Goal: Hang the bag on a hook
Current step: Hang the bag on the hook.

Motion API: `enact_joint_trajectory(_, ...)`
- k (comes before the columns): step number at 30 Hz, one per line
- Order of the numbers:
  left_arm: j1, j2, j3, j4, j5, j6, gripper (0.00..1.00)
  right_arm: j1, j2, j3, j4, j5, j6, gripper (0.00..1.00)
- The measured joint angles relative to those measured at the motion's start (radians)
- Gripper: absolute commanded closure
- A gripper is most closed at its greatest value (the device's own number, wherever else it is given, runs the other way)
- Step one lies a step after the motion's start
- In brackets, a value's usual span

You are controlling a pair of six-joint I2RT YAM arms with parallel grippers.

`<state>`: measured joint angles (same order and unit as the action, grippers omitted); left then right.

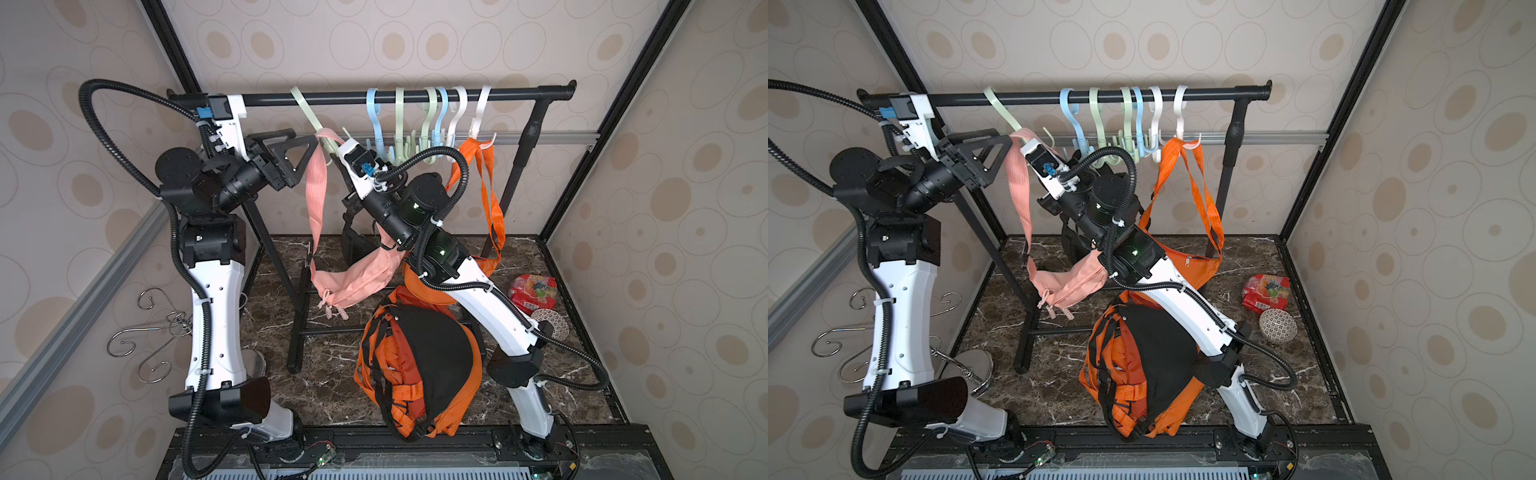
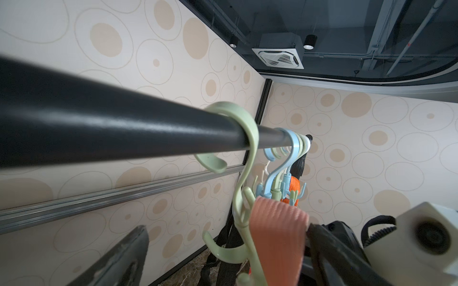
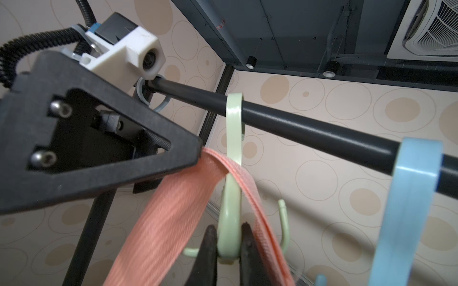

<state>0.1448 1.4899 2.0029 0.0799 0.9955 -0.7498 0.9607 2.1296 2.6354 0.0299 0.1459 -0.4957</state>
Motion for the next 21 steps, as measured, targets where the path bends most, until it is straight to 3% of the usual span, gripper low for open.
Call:
enact_joint_trajectory(12,0.004,-0.043,-0.017,-0.106,-0.062,0.096,0.0,-0.002,-0.034,-0.086,0.027,0.0,0.032,1.0)
enact_joint_trajectory(21,-0.011,-0.154,-0.054,-0.251,-0.173,0.307,0.0,-0.002,-0.035,-0.086,0.021,0.0,0.043,1.0)
